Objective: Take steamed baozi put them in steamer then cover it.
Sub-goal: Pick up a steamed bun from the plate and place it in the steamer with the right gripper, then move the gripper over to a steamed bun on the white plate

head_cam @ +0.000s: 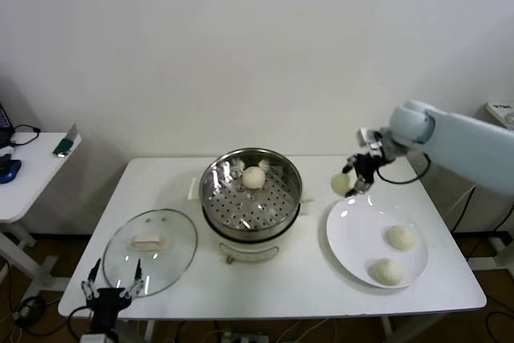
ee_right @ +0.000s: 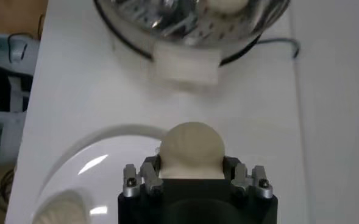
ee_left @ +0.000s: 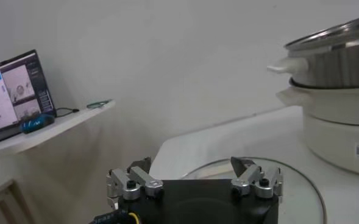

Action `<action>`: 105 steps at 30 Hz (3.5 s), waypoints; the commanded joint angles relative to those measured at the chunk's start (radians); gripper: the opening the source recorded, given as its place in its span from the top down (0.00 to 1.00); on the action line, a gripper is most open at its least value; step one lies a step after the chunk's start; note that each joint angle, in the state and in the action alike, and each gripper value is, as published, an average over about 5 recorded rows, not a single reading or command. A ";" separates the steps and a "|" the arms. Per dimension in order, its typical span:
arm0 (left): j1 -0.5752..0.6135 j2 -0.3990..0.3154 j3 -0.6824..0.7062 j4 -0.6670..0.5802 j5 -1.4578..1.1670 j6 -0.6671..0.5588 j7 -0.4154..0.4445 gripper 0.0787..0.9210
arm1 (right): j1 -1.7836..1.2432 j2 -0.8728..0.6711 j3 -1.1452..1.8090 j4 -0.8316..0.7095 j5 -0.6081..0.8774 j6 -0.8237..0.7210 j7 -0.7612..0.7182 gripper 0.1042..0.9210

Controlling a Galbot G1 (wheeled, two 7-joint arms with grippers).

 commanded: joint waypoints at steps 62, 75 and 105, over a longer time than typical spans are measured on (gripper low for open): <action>-0.010 0.008 -0.007 -0.019 -0.020 -0.026 0.000 0.12 | 0.100 0.472 -0.151 -0.075 0.240 -0.076 0.086 0.12; -0.015 0.007 -0.005 -0.004 -0.015 -0.016 -0.001 0.12 | 0.243 -0.032 -0.234 0.295 0.082 -0.038 0.009 0.12; -0.004 -0.009 -0.011 0.019 0.016 -0.008 0.000 0.12 | -0.242 -0.288 -0.132 0.253 -0.378 0.024 0.010 0.12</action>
